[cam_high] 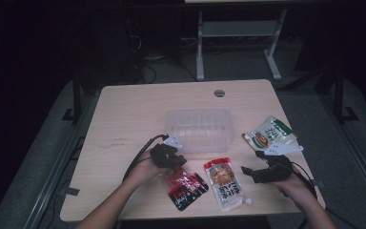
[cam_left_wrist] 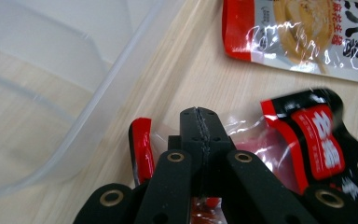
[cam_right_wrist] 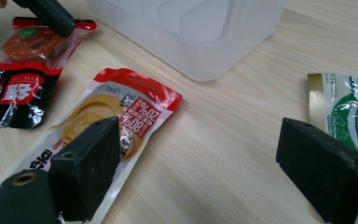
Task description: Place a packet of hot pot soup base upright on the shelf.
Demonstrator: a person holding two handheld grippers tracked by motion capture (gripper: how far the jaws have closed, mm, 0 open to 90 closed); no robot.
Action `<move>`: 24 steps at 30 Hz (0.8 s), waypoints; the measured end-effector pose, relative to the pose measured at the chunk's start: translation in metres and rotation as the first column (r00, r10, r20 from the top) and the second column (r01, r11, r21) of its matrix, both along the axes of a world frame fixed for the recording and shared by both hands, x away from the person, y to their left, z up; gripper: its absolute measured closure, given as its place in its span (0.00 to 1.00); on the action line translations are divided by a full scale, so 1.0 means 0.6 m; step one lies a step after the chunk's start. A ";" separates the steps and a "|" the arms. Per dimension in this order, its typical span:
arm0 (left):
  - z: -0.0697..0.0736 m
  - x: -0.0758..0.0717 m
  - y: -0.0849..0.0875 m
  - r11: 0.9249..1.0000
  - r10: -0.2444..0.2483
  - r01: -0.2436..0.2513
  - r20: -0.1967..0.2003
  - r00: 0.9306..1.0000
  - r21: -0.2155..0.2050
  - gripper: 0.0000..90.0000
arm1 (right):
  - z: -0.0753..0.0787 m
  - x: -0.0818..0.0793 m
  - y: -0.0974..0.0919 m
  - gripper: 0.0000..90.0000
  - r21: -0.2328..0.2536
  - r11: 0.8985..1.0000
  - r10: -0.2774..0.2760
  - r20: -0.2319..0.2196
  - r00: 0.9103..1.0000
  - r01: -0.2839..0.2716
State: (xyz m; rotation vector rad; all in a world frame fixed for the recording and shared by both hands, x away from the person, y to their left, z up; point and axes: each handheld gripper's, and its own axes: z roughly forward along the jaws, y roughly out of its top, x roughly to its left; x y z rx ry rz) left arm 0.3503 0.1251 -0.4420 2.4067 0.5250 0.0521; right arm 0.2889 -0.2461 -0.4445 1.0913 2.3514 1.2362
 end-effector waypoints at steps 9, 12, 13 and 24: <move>0.005 -0.004 0.030 1.000 0.013 -0.013 0.011 1.000 0.014 1.00 | -0.001 0.000 -0.001 0.15 -0.006 1.000 0.001 0.000 1.000 -0.001; 0.008 -0.005 0.041 0.999 0.029 -0.029 0.009 1.000 0.013 1.00 | -0.001 0.000 -0.001 0.15 -0.006 1.000 0.000 0.000 1.000 0.000; 0.008 -0.005 0.041 0.999 0.029 -0.029 0.009 1.000 0.013 1.00 | -0.001 0.000 -0.001 0.15 -0.007 1.000 0.001 0.001 1.000 -0.001; 0.003 -0.027 0.083 0.997 0.073 -0.073 -0.004 0.997 0.017 1.00 | -0.001 0.001 0.003 0.15 -0.009 1.000 0.009 -0.003 1.000 -0.009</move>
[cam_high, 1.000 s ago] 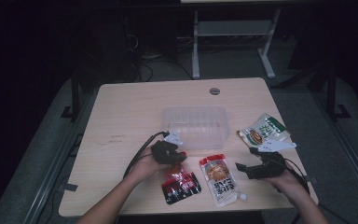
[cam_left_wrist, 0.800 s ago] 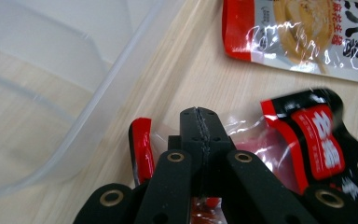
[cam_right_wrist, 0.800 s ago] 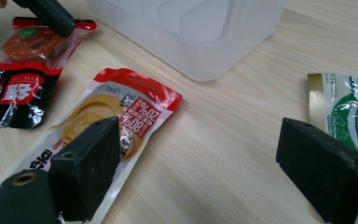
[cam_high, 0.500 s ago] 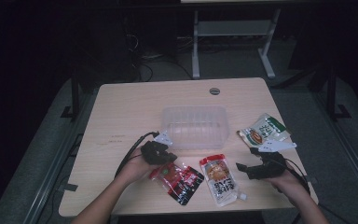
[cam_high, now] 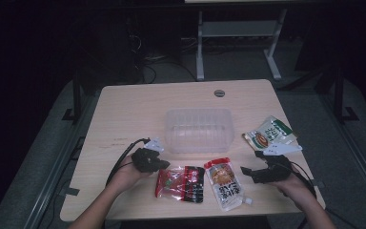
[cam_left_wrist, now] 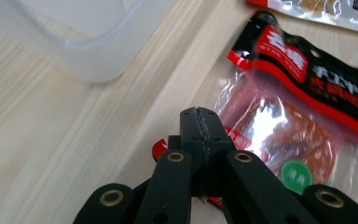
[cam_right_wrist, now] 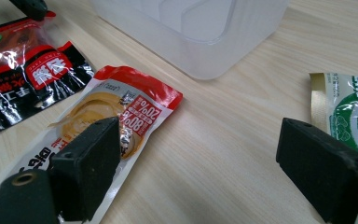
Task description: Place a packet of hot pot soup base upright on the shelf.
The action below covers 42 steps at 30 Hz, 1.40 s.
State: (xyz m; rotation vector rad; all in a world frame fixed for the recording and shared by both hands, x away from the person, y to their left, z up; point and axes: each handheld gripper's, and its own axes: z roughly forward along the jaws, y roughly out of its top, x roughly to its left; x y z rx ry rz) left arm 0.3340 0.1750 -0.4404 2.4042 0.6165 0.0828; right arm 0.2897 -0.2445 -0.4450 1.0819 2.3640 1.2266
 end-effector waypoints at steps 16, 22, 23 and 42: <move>-0.001 -0.044 0.038 1.000 0.006 -0.005 -0.007 1.000 0.029 1.00 | 0.006 0.013 0.006 0.15 0.042 0.999 0.004 -0.043 0.999 -0.002; 0.021 -0.065 0.047 0.999 0.031 -0.031 0.023 0.999 -0.009 1.00 | 0.023 0.005 0.020 0.15 0.031 0.997 0.069 -0.107 0.992 -0.066; 0.021 -0.065 0.047 0.999 0.031 -0.031 0.023 0.999 -0.009 1.00 | 0.024 0.004 0.022 0.15 0.039 0.997 0.077 -0.104 0.992 -0.074; 0.003 -0.085 0.031 1.000 0.003 -0.003 -0.006 1.000 0.013 0.99 | 0.014 0.001 0.031 0.14 0.002 0.992 0.128 -0.119 0.985 -0.129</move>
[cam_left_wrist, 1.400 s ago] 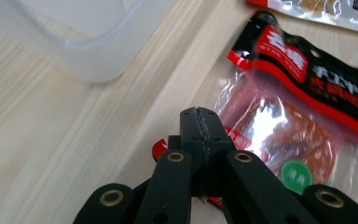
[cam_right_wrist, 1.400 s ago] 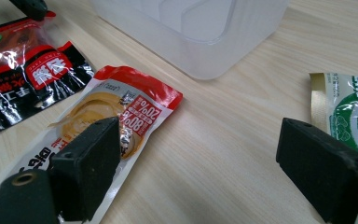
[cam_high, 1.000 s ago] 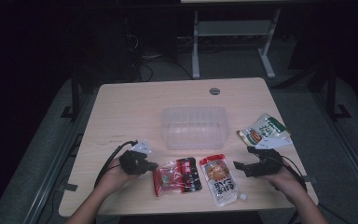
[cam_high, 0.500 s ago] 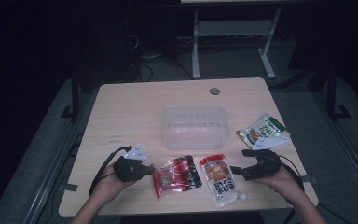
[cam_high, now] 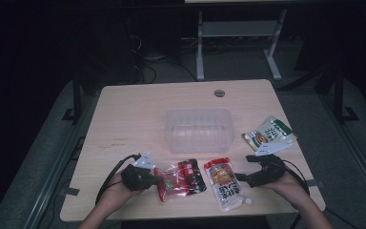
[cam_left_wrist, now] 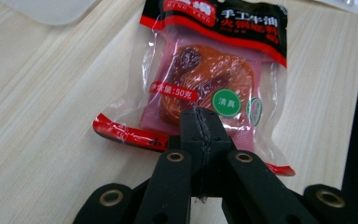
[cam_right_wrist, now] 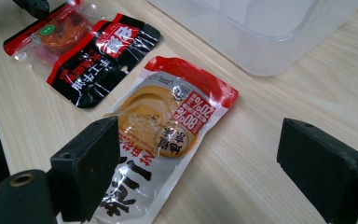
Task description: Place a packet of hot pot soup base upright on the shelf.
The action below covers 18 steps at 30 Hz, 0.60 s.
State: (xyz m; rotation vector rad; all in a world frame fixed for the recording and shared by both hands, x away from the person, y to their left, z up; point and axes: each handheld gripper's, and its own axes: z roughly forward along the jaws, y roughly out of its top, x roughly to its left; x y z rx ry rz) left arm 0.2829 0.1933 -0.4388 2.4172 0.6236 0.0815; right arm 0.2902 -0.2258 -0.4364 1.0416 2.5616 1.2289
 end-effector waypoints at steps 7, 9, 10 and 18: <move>-0.007 0.000 0.002 1.000 0.008 -0.008 -0.012 1.000 0.001 0.99 | -0.001 0.001 -0.002 0.14 -0.003 1.000 0.007 0.004 1.000 -0.007; -0.008 0.000 0.002 1.000 0.006 -0.006 -0.015 1.000 0.006 0.99 | -0.002 0.001 -0.001 0.14 -0.001 1.000 0.008 0.006 1.000 -0.008; -0.008 0.001 0.003 1.000 0.002 -0.002 -0.020 1.000 0.012 0.99 | -0.002 0.001 -0.001 0.14 -0.001 1.000 0.008 0.006 1.000 -0.008; -0.012 0.002 0.008 1.000 0.018 -0.018 -0.033 0.999 0.003 0.99 | -0.002 0.000 -0.001 0.14 0.006 1.000 0.009 0.004 1.000 -0.009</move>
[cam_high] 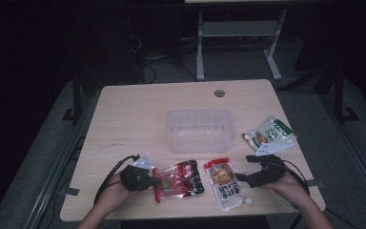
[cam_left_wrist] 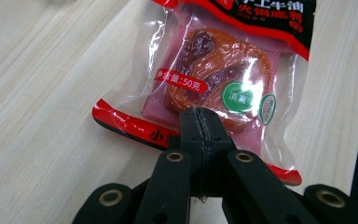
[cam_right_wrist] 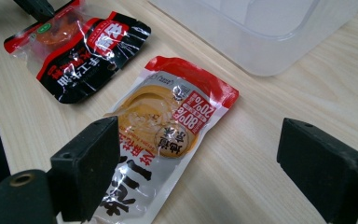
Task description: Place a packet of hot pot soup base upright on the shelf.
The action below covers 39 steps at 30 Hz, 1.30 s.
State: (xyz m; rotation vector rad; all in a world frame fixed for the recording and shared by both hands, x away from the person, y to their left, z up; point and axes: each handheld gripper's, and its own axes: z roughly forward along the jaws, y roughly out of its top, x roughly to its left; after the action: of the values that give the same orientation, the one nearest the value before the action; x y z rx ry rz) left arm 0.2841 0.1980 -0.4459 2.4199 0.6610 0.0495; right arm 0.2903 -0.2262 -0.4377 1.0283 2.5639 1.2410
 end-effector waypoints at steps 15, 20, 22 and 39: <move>-0.004 0.003 0.005 1.000 0.000 0.001 -0.021 1.000 0.021 0.99 | 0.008 -0.005 0.009 0.14 0.032 0.999 0.028 -0.016 0.999 -0.027; -0.006 0.003 0.008 0.999 0.002 -0.001 -0.023 1.000 0.050 1.00 | 0.009 -0.005 0.012 0.14 0.039 0.999 0.033 -0.018 0.999 -0.032; -0.006 0.003 0.007 0.999 0.001 0.000 -0.022 1.000 0.053 1.00 | 0.010 -0.006 0.015 0.14 0.041 0.999 0.033 -0.026 0.999 -0.032; -0.006 0.004 0.008 0.999 0.009 -0.007 -0.036 0.999 0.050 1.00 | 0.025 0.021 0.106 0.14 0.131 0.982 0.145 -0.041 0.989 -0.139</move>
State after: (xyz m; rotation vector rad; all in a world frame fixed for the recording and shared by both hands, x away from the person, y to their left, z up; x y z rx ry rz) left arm 0.2868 0.2026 -0.4494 2.4717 0.6931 0.0263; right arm 0.3027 -0.1624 -0.4227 0.9233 2.6678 1.4490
